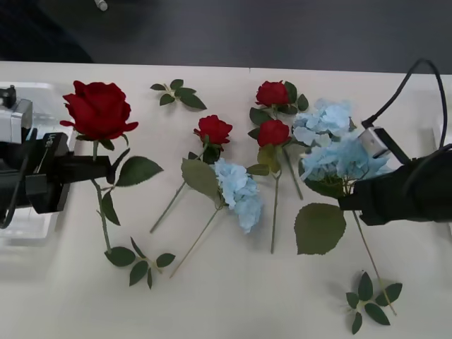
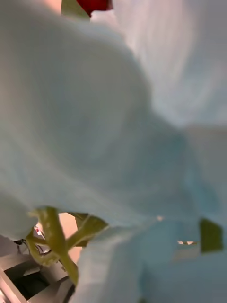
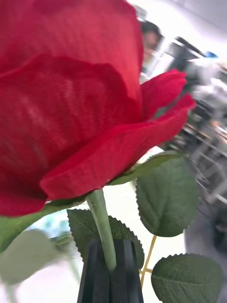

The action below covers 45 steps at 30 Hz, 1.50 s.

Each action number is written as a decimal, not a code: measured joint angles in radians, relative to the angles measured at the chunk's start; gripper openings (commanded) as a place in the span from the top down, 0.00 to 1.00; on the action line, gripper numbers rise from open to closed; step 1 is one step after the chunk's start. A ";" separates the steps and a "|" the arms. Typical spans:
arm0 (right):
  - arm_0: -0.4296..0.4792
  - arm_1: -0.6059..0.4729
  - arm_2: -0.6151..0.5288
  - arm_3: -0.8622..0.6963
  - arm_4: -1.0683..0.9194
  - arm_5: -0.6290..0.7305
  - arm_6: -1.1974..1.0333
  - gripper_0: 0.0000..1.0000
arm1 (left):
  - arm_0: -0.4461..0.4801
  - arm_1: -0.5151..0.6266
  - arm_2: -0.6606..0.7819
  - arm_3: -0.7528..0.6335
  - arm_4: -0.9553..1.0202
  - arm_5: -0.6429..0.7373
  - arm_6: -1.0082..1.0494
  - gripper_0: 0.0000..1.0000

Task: Put the red flowers into the right box and the blue flowers into the left box

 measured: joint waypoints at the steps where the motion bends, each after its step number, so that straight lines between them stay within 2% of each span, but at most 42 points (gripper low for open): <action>1: -0.010 0.006 0.027 0.009 0.031 0.010 -0.029 1.00 | -0.014 0.000 -0.019 0.000 0.015 0.017 0.000 1.00; 5: -0.050 0.079 0.083 0.067 0.118 0.084 -0.080 1.00 | -0.052 -0.002 -0.088 0.000 0.075 0.060 0.000 1.00; 9: -0.065 0.229 0.083 0.137 0.281 0.134 -0.080 1.00 | -0.062 -0.028 -0.116 0.000 0.102 0.088 -0.009 1.00; 12: -0.065 0.321 0.072 0.169 0.353 0.153 -0.080 1.00 | -0.061 -0.049 -0.122 0.000 0.102 0.088 -0.097 1.00; 17: -0.065 0.391 0.070 0.221 0.478 0.155 -0.080 1.00 | -0.069 -0.072 -0.135 0.000 0.078 0.088 -0.178 1.00; 21: -0.065 0.404 0.079 0.254 0.575 0.155 -0.080 1.00 | -0.129 -0.093 -0.148 0.003 -0.008 0.088 -0.178 1.00; 23: -0.065 0.404 0.088 0.260 0.602 0.158 -0.080 0.56 | -0.169 -0.110 -0.148 0.021 -0.029 0.088 -0.178 1.00; 25: -0.065 0.404 0.092 0.260 0.614 0.168 -0.080 0.00 | -0.209 -0.126 -0.148 0.065 -0.043 0.088 -0.178 1.00; 31: -0.065 0.404 0.091 0.259 0.632 0.171 -0.080 0.00 | -0.300 -0.168 -0.148 0.225 -0.090 0.088 -0.178 1.00; 39: -0.065 0.404 0.078 0.236 0.648 0.172 -0.080 0.00 | -0.368 -0.217 -0.145 0.272 -0.182 0.086 -0.178 1.00; 45: -0.052 0.386 -0.050 0.110 0.544 0.291 -0.080 0.00 | -0.381 -0.273 -0.145 0.272 -0.213 0.066 -0.178 1.00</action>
